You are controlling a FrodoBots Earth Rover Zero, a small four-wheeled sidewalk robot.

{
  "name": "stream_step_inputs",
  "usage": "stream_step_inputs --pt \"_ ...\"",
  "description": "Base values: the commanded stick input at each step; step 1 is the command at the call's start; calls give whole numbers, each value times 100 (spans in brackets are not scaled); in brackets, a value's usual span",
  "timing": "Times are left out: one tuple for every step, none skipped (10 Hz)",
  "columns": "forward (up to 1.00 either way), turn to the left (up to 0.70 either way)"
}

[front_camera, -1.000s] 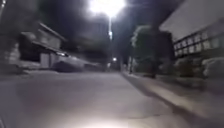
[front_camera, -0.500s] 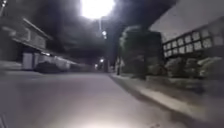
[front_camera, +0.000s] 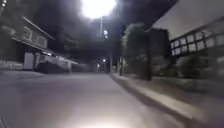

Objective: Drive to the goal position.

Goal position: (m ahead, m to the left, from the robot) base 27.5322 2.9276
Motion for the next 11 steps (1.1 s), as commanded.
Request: stream_step_inputs --pt "70 0" --pt "70 0" --pt "70 0" --pt "70 0" --pt "70 0" --pt "70 0" --pt "70 0" --pt "70 0" --pt "70 0" --pt "70 0" --pt "70 0"
